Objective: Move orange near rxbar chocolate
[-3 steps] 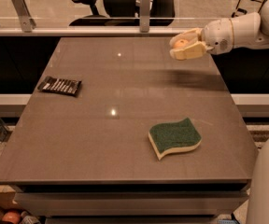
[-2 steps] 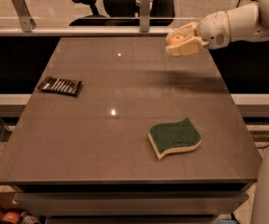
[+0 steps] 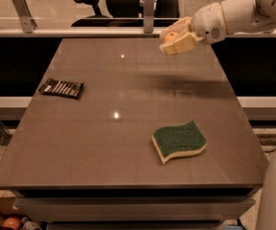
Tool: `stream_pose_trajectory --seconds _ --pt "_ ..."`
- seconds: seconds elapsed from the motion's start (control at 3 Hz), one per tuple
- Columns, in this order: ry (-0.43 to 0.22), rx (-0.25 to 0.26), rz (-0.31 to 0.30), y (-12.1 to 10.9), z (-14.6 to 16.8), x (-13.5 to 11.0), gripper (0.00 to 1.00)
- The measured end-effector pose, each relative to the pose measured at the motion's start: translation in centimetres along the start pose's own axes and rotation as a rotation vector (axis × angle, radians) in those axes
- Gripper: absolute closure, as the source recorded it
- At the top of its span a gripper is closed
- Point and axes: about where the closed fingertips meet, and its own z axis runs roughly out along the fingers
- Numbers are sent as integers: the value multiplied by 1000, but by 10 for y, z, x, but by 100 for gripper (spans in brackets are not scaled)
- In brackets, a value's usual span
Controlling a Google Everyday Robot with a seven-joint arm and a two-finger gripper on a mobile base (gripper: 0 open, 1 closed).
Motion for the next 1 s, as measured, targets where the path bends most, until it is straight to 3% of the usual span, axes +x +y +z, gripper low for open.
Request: stream_pose_trajectory --seconds 0.67,1.0 --pt "-48 -106 -1 12 42 -13 100" --pt "-78 -105 8 19 59 -17 100"
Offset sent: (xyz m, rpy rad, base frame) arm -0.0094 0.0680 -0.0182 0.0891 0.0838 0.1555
